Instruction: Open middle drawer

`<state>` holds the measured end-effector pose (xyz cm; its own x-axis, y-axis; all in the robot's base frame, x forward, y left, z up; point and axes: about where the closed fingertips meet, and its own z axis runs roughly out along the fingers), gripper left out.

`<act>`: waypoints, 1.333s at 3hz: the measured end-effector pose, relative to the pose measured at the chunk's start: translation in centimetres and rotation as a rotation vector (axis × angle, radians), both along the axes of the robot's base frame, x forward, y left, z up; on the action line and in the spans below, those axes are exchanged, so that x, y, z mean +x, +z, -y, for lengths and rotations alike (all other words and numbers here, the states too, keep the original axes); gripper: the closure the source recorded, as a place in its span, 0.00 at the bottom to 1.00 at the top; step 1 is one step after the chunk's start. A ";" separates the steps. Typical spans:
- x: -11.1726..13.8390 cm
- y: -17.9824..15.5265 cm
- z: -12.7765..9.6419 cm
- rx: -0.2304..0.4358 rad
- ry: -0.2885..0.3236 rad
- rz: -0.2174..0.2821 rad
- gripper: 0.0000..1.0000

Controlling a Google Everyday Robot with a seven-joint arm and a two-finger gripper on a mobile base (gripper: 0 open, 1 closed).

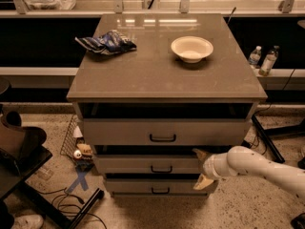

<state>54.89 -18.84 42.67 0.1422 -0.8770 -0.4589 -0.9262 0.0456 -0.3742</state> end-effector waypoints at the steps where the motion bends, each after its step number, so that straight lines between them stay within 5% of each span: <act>1: -0.1 -0.1 -0.2 0.001 0.002 -0.002 0.41; 3: -0.2 -0.4 -0.5 0.005 0.007 -0.007 0.96; 4: -0.3 -0.1 -0.4 0.004 0.005 -0.007 1.00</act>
Offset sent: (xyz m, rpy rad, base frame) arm -0.0005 0.0014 -0.0010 0.0014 0.0019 0.0019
